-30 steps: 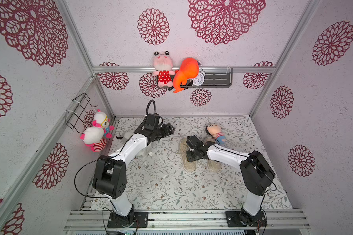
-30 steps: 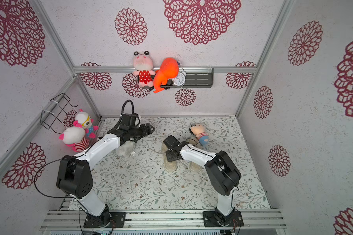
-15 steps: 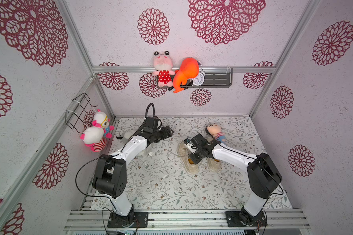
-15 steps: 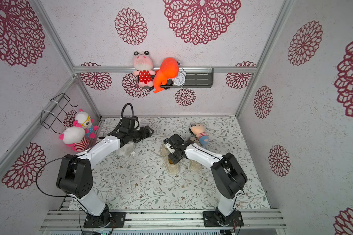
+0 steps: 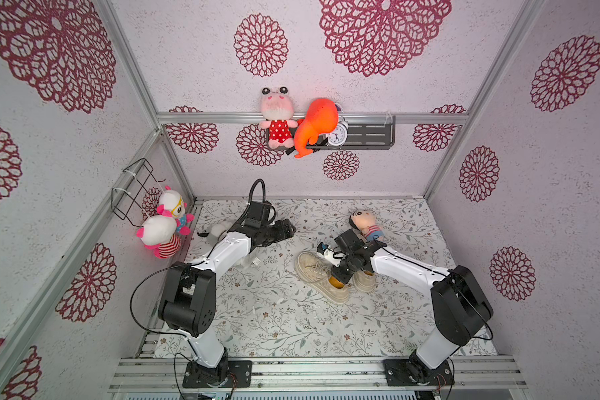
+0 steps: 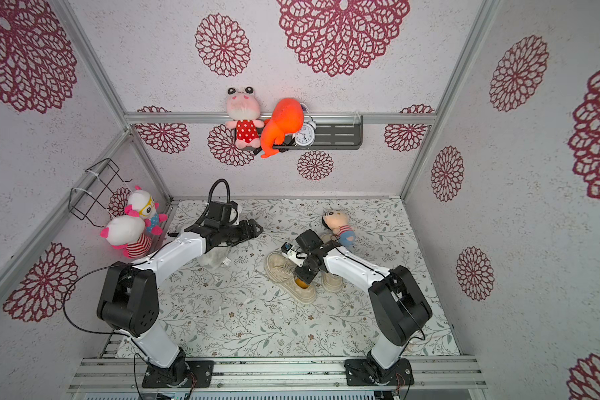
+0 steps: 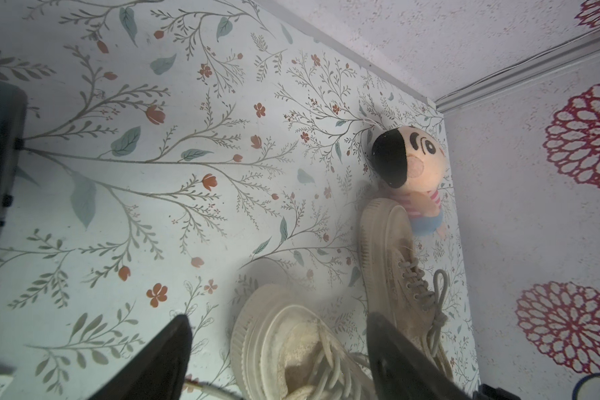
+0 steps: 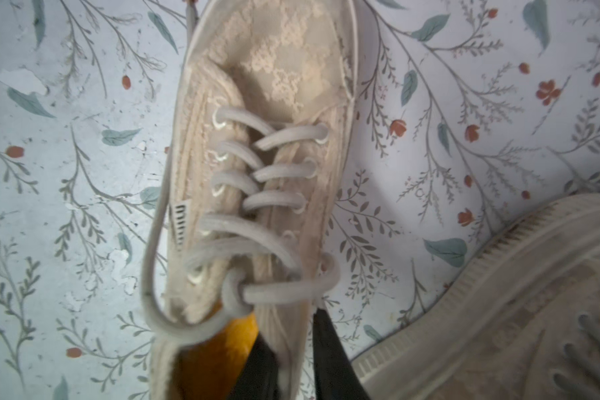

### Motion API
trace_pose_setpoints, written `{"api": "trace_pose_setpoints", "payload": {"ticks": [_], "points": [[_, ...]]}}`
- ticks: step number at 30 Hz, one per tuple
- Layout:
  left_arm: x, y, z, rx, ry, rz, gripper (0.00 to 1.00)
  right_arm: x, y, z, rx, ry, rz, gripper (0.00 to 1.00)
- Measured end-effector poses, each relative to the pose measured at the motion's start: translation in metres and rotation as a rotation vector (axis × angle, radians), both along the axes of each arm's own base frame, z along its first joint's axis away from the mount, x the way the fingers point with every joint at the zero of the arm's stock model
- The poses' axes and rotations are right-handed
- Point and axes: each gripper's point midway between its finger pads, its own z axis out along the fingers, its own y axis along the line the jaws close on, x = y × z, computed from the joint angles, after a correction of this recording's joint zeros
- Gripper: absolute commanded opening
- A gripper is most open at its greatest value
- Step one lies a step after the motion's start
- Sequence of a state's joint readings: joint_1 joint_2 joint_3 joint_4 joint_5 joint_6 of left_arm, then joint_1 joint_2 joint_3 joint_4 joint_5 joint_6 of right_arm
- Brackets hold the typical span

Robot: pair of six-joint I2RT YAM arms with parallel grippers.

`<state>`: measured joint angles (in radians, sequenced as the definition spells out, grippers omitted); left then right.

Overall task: Remove the insole from the shoe
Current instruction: Adjust the shoe at the center of the board.

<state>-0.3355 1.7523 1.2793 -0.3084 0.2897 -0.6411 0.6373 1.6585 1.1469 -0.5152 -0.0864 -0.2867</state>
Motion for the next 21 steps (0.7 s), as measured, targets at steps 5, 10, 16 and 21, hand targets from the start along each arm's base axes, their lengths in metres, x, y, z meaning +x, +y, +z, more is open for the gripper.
{"api": "trace_pose_setpoints", "payload": {"ticks": [5, 10, 16, 21], "points": [[0.000, -0.016, -0.014, 0.012, 0.047, -0.039, 0.84, 0.006, -0.003, 0.028, 0.110, -0.034, -0.173, 0.44], [-0.007, -0.022, -0.032, 0.028, 0.115, -0.058, 0.78, -0.002, -0.003, 0.084, 0.388, -0.080, -0.484, 0.42], [-0.022, -0.022, -0.048, 0.054, 0.186, -0.091, 0.78, -0.009, 0.008, 0.083, 0.714, 0.124, -0.894, 0.45], [-0.034, -0.023, -0.066, 0.076, 0.248, -0.135, 0.83, -0.011, 0.012, 0.049, 0.810, 0.282, -1.118, 0.54]]}}
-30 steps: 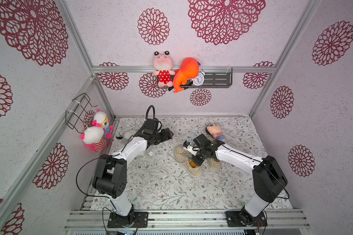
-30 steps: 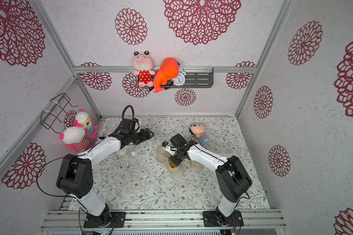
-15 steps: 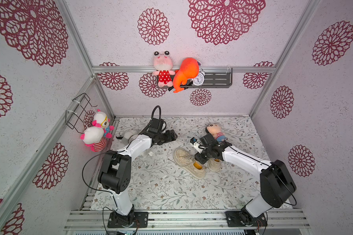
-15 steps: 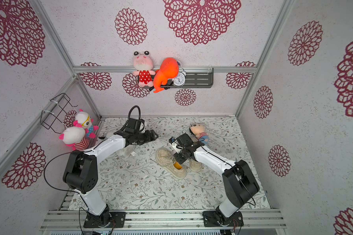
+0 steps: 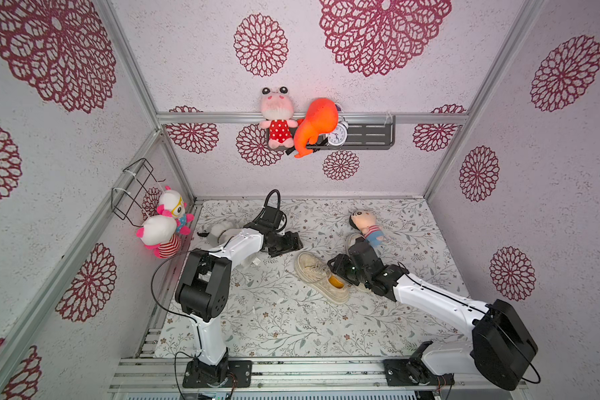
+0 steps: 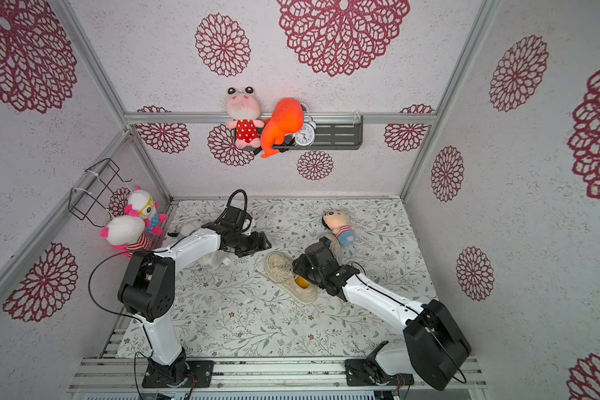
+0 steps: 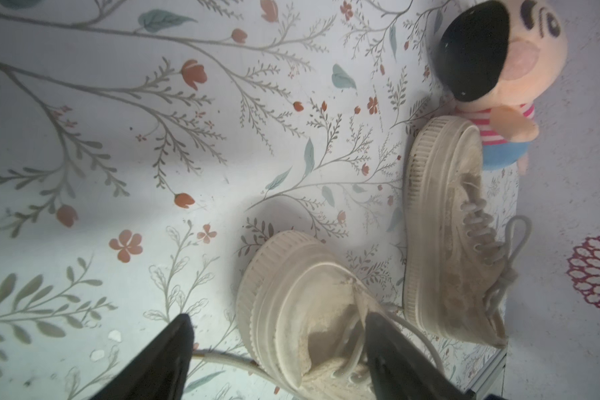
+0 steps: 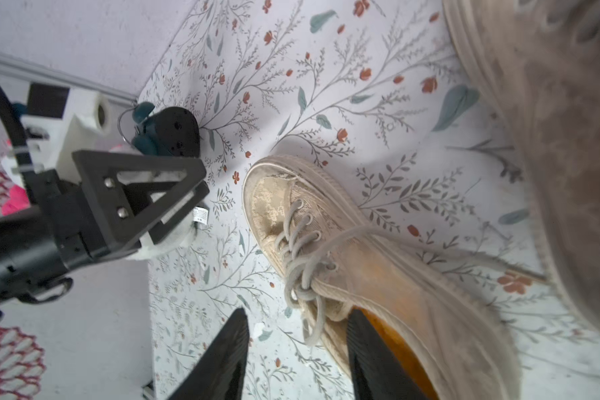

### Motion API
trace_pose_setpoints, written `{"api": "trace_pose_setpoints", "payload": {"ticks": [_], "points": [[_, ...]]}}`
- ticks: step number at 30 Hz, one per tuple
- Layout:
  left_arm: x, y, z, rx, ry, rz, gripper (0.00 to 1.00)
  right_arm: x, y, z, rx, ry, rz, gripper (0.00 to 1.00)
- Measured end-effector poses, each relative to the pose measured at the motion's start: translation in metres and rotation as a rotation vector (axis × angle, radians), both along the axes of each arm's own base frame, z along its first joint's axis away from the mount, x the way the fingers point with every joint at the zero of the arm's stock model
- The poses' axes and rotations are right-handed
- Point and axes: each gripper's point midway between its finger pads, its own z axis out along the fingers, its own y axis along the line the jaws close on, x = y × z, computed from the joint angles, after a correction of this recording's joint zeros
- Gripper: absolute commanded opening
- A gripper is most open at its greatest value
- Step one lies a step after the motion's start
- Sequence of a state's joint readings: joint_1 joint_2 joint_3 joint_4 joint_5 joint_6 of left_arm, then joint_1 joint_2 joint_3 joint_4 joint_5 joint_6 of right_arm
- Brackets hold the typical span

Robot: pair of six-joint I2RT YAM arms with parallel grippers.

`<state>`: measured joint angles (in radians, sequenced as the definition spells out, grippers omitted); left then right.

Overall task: Remove the insole from the shoe
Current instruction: Adjust the shoe at the center of the board, then untie the shoelace on the shoe.

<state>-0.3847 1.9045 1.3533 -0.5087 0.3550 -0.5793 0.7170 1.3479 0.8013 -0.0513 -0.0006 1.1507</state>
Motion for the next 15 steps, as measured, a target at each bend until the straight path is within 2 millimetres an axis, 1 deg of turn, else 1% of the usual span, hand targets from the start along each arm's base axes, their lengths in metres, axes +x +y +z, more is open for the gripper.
{"api": "trace_pose_setpoints", "payload": {"ticks": [3, 5, 8, 11, 15], "points": [[-0.007, -0.002, -0.012, 0.009, 0.038, -0.027, 0.83, 0.003, 0.004, -0.006, 0.096, 0.036, -0.072, 0.57], [-0.012, -0.003, -0.018, 0.014, 0.061, -0.047, 0.83, 0.007, 0.011, -0.009, 0.156, 0.054, -0.096, 0.58], [-0.012, -0.008, -0.027, 0.014, 0.084, -0.069, 0.82, 0.011, 0.018, -0.013, 0.227, 0.068, -0.121, 0.59], [-0.015, -0.009, -0.040, 0.020, 0.115, -0.083, 0.81, 0.011, 0.019, -0.017, 0.270, 0.081, -0.142, 0.59], [-0.019, -0.011, -0.042, 0.023, 0.124, -0.097, 0.80, 0.011, 0.019, -0.018, 0.286, 0.090, -0.157, 0.60]]}}
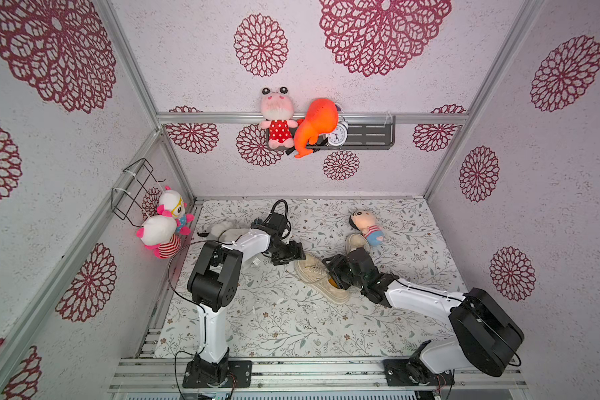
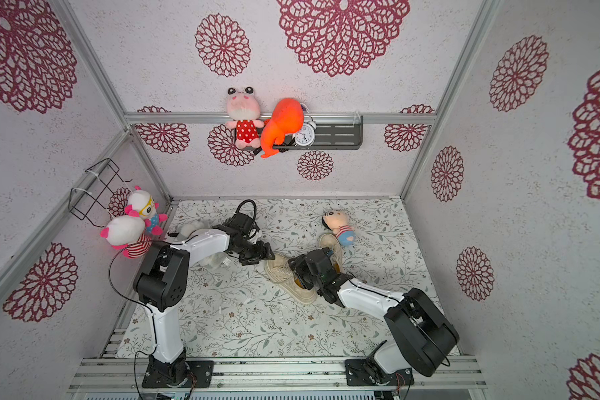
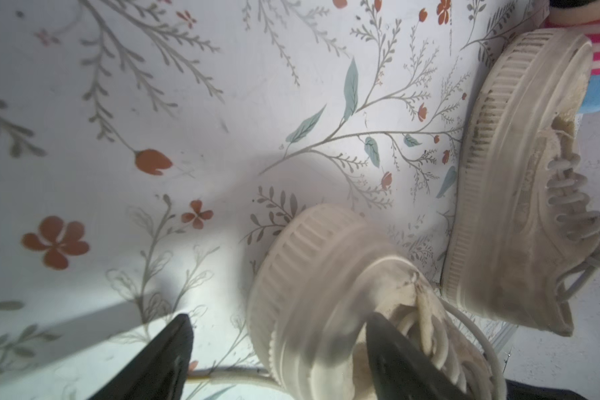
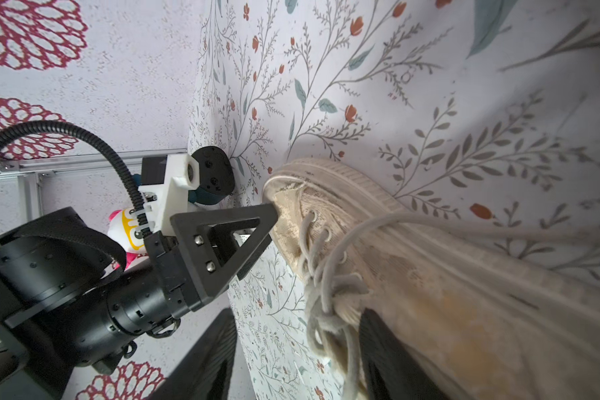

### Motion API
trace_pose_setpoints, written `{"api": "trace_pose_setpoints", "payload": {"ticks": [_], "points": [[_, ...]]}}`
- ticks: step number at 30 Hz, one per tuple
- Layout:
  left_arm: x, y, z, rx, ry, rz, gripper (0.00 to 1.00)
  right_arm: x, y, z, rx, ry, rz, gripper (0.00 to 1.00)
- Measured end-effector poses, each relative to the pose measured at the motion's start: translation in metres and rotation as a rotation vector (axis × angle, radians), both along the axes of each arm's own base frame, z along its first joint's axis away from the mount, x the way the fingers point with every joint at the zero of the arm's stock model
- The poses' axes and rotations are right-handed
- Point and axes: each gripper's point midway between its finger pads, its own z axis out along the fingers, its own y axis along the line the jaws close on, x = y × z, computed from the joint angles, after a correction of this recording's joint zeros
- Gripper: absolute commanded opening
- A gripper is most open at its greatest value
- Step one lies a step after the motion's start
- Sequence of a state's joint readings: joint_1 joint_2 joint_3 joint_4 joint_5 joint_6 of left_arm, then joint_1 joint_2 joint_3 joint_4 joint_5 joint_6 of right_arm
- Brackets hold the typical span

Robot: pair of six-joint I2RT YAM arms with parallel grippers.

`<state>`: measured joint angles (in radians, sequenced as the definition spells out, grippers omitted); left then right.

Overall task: Remove the insole from the shoe
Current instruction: Untie the shoelace on the shoe.

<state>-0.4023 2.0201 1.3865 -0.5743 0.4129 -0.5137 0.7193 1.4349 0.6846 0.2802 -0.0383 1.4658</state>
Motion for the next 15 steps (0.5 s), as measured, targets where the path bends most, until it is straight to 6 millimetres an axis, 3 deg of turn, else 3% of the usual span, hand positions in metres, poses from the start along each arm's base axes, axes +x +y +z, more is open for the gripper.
{"api": "trace_pose_setpoints", "payload": {"ticks": [4, 10, 15], "points": [[-0.003, -0.002, -0.001, 0.004, 0.004, -0.014, 0.78, -0.004, -0.004, 0.005, -0.031, 0.014, -0.001, 0.61], [-0.006, -0.004, -0.001, 0.008, 0.008, -0.026, 0.77, -0.011, -0.006, 0.042, -0.033, -0.015, 0.019, 0.61], [-0.008, -0.005, -0.002, 0.011, 0.009, -0.032, 0.74, -0.019, -0.006, 0.027, -0.051, 0.019, 0.033, 0.61]]}}
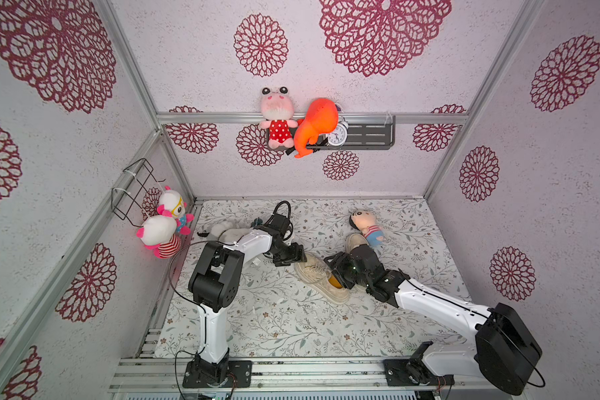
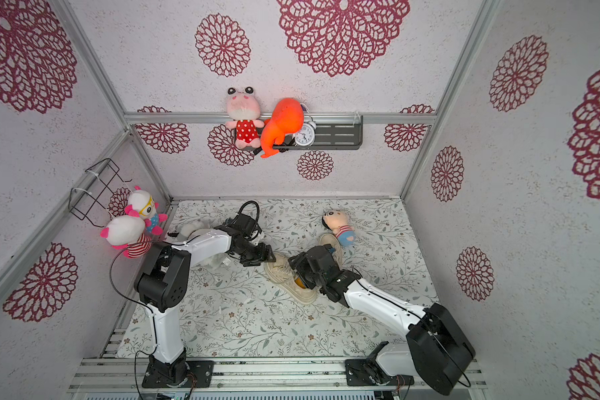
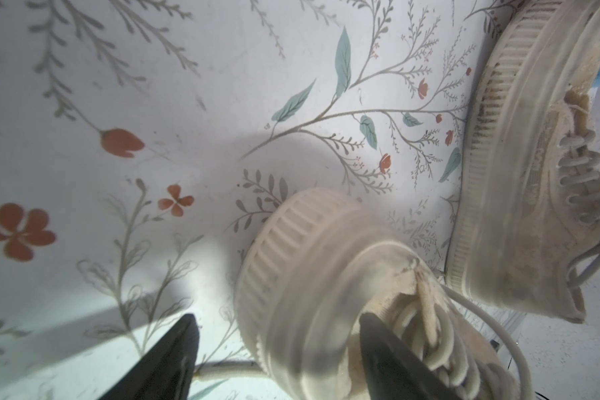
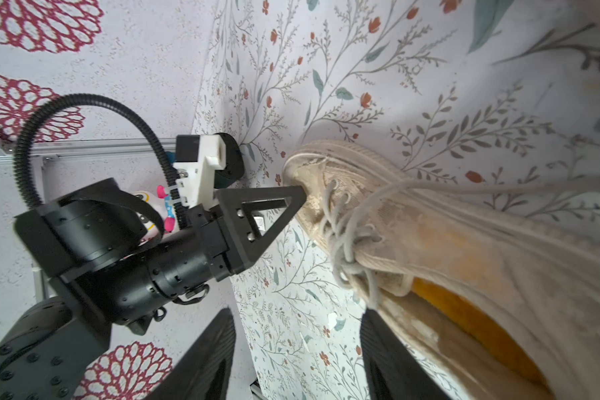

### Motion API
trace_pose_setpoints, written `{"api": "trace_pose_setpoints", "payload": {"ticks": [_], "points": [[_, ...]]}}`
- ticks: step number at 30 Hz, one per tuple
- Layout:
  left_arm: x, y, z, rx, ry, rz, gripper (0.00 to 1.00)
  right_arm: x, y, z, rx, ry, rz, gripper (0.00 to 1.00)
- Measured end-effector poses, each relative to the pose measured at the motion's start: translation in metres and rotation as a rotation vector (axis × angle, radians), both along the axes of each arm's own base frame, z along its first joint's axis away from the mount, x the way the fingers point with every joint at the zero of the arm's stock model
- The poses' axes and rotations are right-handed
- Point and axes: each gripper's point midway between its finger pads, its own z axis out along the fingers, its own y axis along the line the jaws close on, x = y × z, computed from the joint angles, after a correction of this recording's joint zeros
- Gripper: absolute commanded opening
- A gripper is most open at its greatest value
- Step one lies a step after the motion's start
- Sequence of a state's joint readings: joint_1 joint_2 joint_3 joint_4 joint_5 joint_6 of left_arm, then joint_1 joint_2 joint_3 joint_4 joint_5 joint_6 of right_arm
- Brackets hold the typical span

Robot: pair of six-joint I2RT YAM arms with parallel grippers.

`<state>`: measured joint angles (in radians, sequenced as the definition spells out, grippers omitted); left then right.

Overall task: Remove the insole from the shoe
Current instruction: Untie the shoelace on the shoe.

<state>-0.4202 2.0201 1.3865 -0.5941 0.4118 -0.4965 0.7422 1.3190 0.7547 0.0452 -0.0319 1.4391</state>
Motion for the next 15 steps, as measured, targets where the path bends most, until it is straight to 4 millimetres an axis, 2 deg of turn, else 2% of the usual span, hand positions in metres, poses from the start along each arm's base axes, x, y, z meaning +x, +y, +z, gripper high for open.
{"api": "trace_pose_setpoints", "payload": {"ticks": [7, 15], "points": [[-0.005, 0.000, -0.002, 0.009, 0.006, -0.020, 0.67, 0.002, 0.011, -0.034, -0.016, 0.058, 0.026, 0.61], [-0.007, -0.002, -0.002, 0.008, 0.005, -0.043, 0.59, 0.018, 0.022, -0.028, 0.050, -0.015, 0.021, 0.57]]}}
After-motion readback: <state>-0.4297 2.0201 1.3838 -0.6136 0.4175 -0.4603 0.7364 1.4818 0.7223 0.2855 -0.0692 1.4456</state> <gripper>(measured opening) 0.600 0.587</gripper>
